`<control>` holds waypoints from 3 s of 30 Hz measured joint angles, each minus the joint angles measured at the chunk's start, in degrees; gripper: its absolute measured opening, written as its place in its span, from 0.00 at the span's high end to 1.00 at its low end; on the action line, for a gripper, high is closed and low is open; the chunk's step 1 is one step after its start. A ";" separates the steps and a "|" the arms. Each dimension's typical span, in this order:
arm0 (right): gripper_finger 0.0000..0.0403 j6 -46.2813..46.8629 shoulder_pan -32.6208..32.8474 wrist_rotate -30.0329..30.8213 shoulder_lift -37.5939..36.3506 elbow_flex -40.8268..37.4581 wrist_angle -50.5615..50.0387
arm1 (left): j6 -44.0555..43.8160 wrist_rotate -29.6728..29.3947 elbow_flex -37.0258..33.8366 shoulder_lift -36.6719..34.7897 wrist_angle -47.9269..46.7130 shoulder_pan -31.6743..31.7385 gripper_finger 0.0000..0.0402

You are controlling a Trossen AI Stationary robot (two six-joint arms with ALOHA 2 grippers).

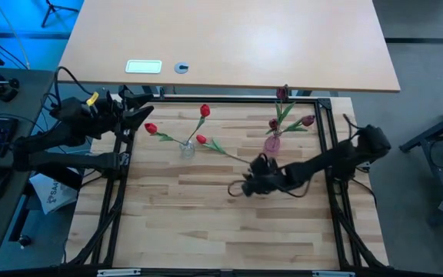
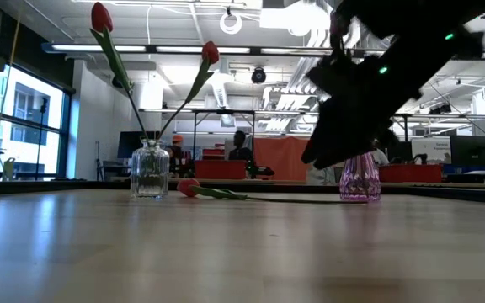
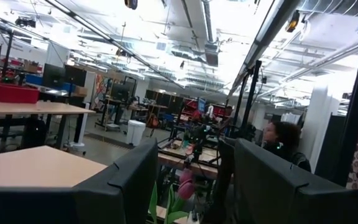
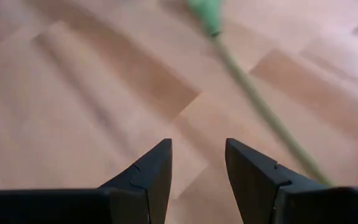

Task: Sort flowers into vase by color
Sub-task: Put the red tulip into the transparent vase

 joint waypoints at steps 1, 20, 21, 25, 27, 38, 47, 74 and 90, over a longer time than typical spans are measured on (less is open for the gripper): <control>0.64 0.31 -1.09 0.85 0.97 0.37 0.03 | 0.00 0.00 0.00 0.00 0.05 0.00 0.50; 0.66 -0.58 -8.49 0.27 15.19 6.60 0.23 | 0.00 -0.02 0.00 0.00 -0.12 0.00 0.50; 0.66 0.16 -9.00 -1.50 15.68 6.69 0.23 | 0.00 -0.02 0.00 0.00 -0.34 0.00 0.50; 0.66 0.87 -10.32 -7.38 16.54 6.86 0.77 | -0.02 -0.02 0.00 0.00 -1.24 0.00 0.50; 0.69 -0.59 -10.87 -9.52 16.56 6.84 1.57 | -0.02 0.09 0.00 0.00 -1.28 0.00 0.50; 0.98 -2.41 -10.54 -13.35 15.68 6.38 5.83 | -0.15 0.48 0.00 -0.02 -1.33 0.00 0.50; 0.87 -4.78 -8.33 -11.30 8.03 6.14 -0.27 | -0.11 0.76 0.00 -0.02 -1.33 0.00 0.50; 0.48 -0.37 -3.66 -2.37 -0.64 -15.12 16.10 | -0.04 0.72 0.00 -0.01 -1.31 -0.01 0.50; 0.48 -10.82 -6.53 3.26 -0.67 -11.56 9.65 | -0.03 0.42 -0.02 0.57 -1.31 0.00 0.50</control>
